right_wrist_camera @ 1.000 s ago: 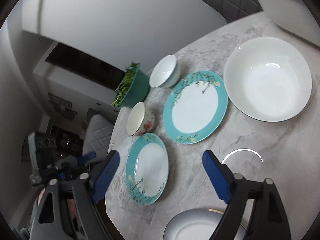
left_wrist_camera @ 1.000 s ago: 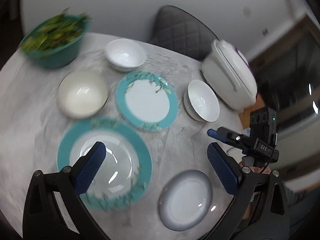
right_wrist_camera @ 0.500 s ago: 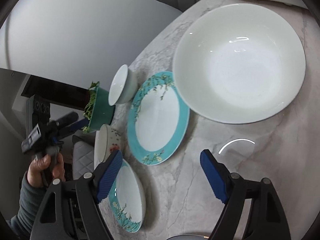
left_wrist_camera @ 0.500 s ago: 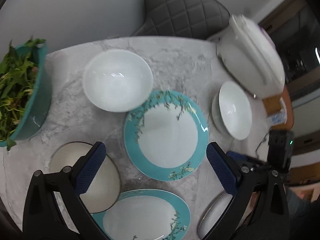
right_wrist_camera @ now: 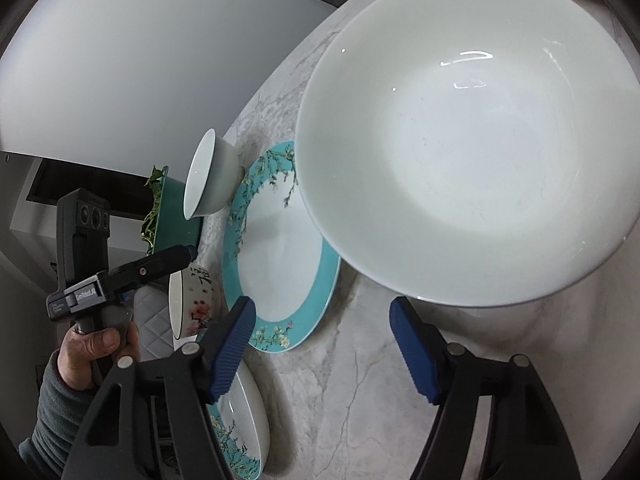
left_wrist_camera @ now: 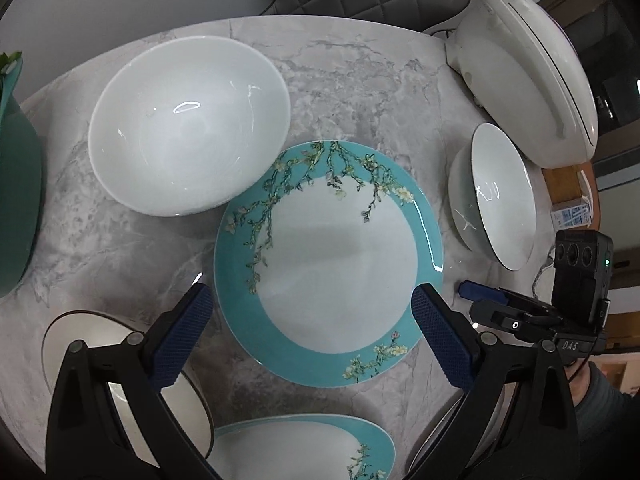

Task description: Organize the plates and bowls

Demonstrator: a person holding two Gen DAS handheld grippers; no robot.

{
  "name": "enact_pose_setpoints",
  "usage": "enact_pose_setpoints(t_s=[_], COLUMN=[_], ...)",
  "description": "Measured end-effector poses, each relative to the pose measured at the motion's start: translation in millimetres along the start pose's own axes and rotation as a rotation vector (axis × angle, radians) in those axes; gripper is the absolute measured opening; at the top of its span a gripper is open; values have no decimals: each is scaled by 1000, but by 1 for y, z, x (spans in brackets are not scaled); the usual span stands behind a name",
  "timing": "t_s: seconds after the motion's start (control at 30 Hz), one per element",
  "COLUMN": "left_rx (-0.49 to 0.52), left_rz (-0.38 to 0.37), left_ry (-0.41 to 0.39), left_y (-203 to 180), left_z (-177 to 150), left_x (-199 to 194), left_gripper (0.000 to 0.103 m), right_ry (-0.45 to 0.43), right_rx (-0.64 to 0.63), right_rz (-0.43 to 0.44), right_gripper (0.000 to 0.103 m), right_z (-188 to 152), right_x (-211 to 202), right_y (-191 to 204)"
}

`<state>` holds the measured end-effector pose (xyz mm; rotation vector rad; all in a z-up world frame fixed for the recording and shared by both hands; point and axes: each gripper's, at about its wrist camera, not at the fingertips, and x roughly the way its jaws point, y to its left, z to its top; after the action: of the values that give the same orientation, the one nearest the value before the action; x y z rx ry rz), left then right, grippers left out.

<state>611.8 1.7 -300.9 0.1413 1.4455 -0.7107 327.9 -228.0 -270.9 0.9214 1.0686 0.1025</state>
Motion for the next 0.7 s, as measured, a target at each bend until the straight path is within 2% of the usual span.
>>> enact_pose_setpoints(t_s=[0.03,0.1,0.17,0.2,0.43,0.7], left_rx=[-9,-19,-15,-14,-56,-52], left_rz=[-13,-45,-49,-50,-40,2], left_ry=[0,5,16,24,-16,6], left_y=[2,5,7,8,23,35], left_z=[1,4,6,6,9,12], left_x=[3,7,11,14,3,7], left_gripper=[93,75,63,61,61,66], right_ry=[0,2,4,2,0,2], right_rx=[2,8,11,10,17,4], right_rz=[0,6,9,12,35,35], right_gripper=[71,69,68,68,67,67], right_z=[0,0,0,1,3,5], right_x=[1,2,4,4,3,1], right_y=[-1,-3,-4,-4,-8,-7])
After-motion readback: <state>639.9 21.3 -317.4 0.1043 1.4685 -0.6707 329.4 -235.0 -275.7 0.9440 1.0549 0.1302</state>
